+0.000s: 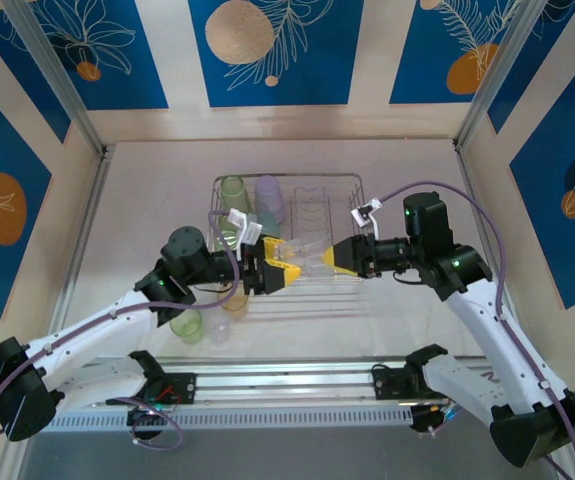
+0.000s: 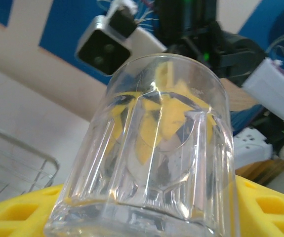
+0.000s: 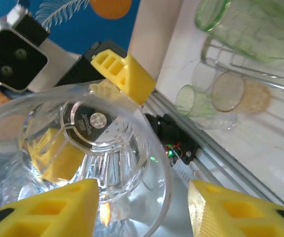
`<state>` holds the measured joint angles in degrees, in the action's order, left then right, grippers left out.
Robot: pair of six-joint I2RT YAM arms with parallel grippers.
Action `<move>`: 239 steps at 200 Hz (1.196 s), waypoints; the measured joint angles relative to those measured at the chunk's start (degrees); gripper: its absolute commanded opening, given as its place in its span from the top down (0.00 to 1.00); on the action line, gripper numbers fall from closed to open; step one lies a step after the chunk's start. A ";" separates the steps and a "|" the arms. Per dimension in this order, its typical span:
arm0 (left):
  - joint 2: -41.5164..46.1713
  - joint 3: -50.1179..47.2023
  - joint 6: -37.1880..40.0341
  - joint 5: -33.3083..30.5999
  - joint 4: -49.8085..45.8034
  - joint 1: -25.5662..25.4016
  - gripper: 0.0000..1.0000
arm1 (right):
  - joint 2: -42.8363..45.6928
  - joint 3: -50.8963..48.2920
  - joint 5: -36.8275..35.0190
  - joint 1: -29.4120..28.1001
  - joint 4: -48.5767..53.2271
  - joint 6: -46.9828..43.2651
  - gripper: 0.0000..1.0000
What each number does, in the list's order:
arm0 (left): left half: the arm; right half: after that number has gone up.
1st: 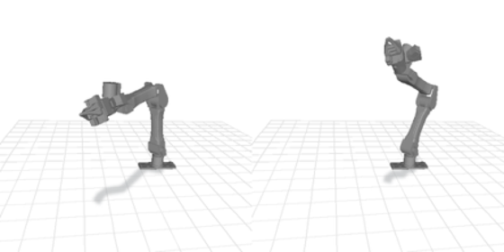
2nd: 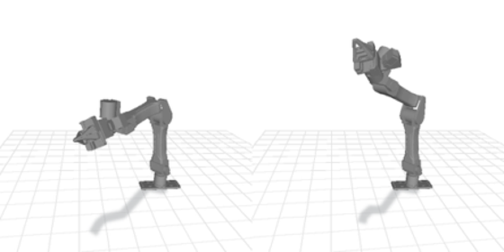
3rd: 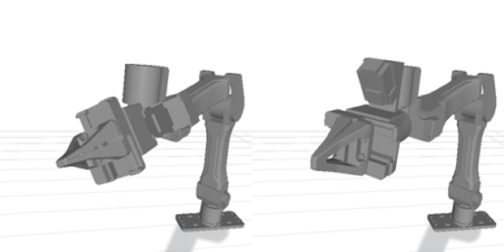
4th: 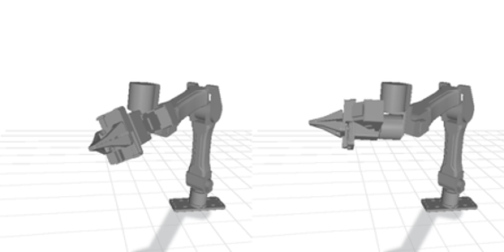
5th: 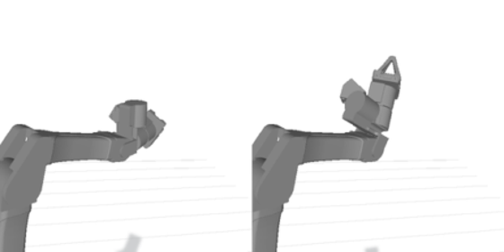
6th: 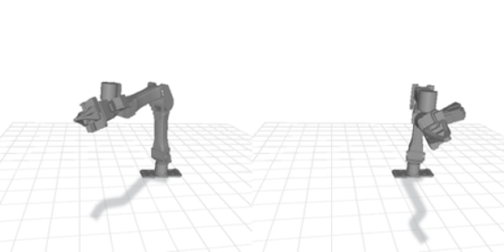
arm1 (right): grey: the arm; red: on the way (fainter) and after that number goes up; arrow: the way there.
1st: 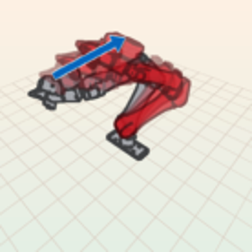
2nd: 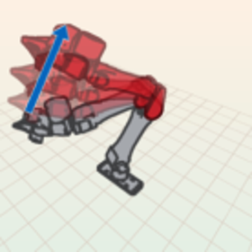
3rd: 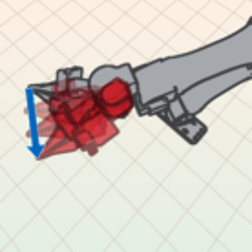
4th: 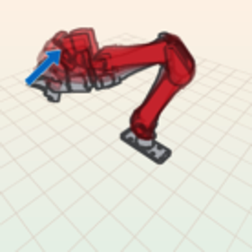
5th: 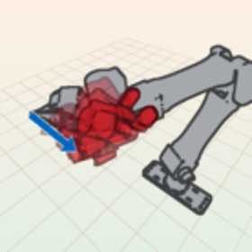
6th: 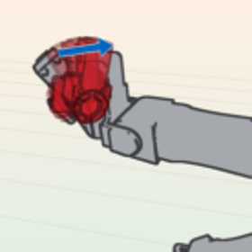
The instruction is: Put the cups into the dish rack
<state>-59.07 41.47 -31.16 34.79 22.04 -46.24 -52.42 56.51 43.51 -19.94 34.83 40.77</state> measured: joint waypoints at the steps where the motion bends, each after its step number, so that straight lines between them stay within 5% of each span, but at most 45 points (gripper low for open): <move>1: 0.00 0.09 0.02 -0.17 -0.28 -0.02 0.66 | 0.04 0.00 -0.11 0.07 0.09 0.04 0.43; 32: -2.01 10.40 1.36 -12.50 -23.93 -0.15 0.86 | 3.19 1.88 -13.81 4.15 8.35 -1.66 0.42; 63: -12.83 31.08 3.30 -26.73 -49.81 -0.17 0.85 | 9.60 2.21 -27.30 7.87 15.08 -2.73 0.42; 107: -29.55 48.89 7.76 -37.55 -72.37 -0.17 0.89 | 13.64 -0.31 -32.00 9.94 18.45 -2.97 0.41; 157: -45.83 63.23 11.08 -44.13 -87.17 -0.31 0.97 | 14.69 -0.42 -34.36 10.80 21.00 -5.01 0.41; 239: -52.78 64.98 13.00 -45.35 -95.06 -0.79 0.95 | 14.25 -1.16 -34.01 13.44 21.40 -6.67 0.40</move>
<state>-111.85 106.45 -18.15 -10.57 -73.01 -47.03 -38.17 55.35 9.50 -6.50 56.23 34.11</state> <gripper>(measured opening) 0.665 0.595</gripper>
